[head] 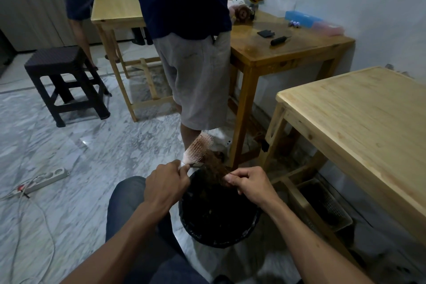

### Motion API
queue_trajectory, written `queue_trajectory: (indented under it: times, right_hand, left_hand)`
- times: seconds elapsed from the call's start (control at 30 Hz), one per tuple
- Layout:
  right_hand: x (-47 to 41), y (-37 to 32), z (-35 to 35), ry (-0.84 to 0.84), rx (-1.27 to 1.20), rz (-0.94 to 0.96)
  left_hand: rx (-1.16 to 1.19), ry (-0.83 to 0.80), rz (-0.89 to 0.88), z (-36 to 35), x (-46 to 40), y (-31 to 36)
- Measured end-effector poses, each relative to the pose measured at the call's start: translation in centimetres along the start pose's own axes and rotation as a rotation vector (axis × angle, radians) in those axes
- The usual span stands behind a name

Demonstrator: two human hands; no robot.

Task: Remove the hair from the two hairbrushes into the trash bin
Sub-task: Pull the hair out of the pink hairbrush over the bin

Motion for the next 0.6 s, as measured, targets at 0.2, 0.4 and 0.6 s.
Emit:
queue_trajectory:
  times: [0.2, 0.4, 0.6]
  right_hand:
    - [-1.0, 0.0, 1.2, 0.076, -0.174, -0.056]
    - [-1.5, -1.6, 0.4, 0.121, -0.151, 0.017]
    - [-1.0, -0.9, 0.1, 0.108, -0.039, 0.035]
  left_hand:
    - [-0.122, -0.001, -0.172, -0.5, 1.1, 1.8]
    - [-0.149, 0.000, -0.241, -0.8, 2.0, 3.0]
    - [-0.045, -0.026, -0.057, -0.6, 1.1, 0.7]
Point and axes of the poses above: each hand's wrist, its own x-axis away from the middle knuckle, its own z-axis out of the back of the hand, y = z × x, the point moved 10 cm from there along -x, towards the middle knuckle, and after that the axes turned 10 degrees about x, right-handed, at the moved point
